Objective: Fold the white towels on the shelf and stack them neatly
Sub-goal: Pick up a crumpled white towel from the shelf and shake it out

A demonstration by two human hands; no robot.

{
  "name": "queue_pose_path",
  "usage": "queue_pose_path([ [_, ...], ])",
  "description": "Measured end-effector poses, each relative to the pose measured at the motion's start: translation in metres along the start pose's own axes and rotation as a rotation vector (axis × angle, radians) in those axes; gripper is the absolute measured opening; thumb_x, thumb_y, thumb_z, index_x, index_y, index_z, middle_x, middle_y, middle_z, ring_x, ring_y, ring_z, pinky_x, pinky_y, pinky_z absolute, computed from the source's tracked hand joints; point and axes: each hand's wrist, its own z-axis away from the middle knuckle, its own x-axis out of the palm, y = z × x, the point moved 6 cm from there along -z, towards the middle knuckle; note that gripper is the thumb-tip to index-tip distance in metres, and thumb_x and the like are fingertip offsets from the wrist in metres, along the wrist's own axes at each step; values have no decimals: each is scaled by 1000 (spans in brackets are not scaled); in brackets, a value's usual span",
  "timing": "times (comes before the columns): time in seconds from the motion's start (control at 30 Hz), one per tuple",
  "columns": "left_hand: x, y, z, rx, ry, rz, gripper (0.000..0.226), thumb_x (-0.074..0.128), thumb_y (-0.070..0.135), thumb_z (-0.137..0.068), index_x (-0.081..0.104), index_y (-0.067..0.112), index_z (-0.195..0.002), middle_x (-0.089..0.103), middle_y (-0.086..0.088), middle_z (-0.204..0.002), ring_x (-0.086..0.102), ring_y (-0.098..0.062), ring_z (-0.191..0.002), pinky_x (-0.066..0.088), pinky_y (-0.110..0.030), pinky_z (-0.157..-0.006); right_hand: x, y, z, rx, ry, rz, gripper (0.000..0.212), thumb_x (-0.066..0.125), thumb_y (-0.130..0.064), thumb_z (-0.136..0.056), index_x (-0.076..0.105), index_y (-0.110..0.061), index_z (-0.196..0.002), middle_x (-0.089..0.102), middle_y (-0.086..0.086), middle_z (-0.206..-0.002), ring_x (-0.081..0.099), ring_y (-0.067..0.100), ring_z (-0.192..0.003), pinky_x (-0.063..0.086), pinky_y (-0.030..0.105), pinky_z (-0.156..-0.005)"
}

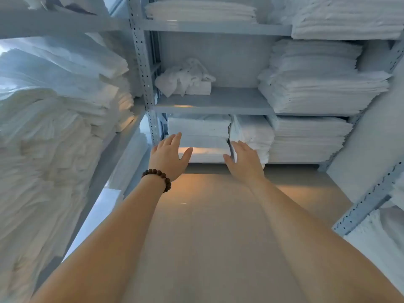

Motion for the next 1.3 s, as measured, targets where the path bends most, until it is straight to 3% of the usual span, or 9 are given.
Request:
queue_pose_path([
  [0.5, 68, -35, -71, -28, -54, -49, 64, 34, 51, -95, 23, 17, -148, 32, -3, -151, 30, -24, -138, 25, -46, -112, 69, 40, -71, 31, -85, -9, 57, 42, -43, -93, 35, -17, -143, 36, 7, -148, 27, 20, -139, 23, 47, -114],
  [0.73, 116, -80, -153, -40, -108, -44, 64, 35, 51, -95, 24, 17, -148, 30, -4, -152, 26, -22, -140, 24, -46, -113, 114, 43, -154, 60, -111, -9, 56, 46, -39, -95, 33, -16, -144, 29, 7, -152, 22, 21, -142, 19, 45, -116],
  [1.2, 185, -143, -344, -20, -210, -57, 64, 34, 50, -96, 22, 15, -148, 28, -4, -153, 25, -23, -140, 22, -44, -113, 181, 59, -341, 115, -139, 1, 55, 48, -36, -94, 35, -14, -143, 39, 9, -145, 33, 26, -136, 27, 46, -112],
  [1.3, 205, -149, -374, -16, -230, -67, 64, 34, 50, -95, 22, 15, -148, 29, -4, -153, 26, -23, -140, 22, -44, -113, 196, 67, -370, 133, -155, 2, 55, 47, -35, -95, 34, -14, -144, 32, 8, -151, 26, 24, -140, 22, 41, -114],
])
